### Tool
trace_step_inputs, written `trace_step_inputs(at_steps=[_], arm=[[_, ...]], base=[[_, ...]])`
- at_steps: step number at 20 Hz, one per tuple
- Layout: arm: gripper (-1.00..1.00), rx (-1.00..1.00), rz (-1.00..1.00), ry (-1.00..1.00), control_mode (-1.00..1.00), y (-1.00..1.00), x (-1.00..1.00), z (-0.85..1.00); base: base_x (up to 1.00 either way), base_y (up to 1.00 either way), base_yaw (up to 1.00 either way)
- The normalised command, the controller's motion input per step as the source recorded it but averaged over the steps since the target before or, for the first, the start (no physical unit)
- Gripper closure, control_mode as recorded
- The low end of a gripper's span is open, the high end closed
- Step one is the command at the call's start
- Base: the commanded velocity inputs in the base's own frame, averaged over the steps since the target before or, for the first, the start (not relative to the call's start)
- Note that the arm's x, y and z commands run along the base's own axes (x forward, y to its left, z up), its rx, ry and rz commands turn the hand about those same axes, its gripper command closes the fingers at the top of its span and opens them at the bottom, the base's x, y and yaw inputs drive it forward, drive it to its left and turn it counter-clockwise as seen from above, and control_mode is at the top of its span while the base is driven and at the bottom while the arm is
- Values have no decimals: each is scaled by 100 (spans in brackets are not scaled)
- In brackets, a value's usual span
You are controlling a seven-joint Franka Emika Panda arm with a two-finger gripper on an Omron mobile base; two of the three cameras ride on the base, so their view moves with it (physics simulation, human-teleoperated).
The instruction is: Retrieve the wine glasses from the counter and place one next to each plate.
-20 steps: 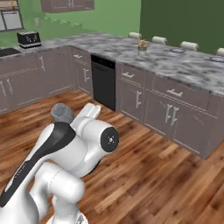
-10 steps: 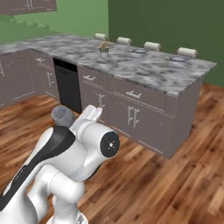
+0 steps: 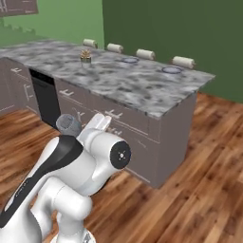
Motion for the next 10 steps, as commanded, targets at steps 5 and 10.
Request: trace_step_inputs(at_steps=[5, 10], arm=[[100, 0, 0, 0, 100, 0, 0, 0], [100, 0, 0, 0, 100, 0, 0, 0]], base=[[46, -100, 0], [42, -100, 11]])
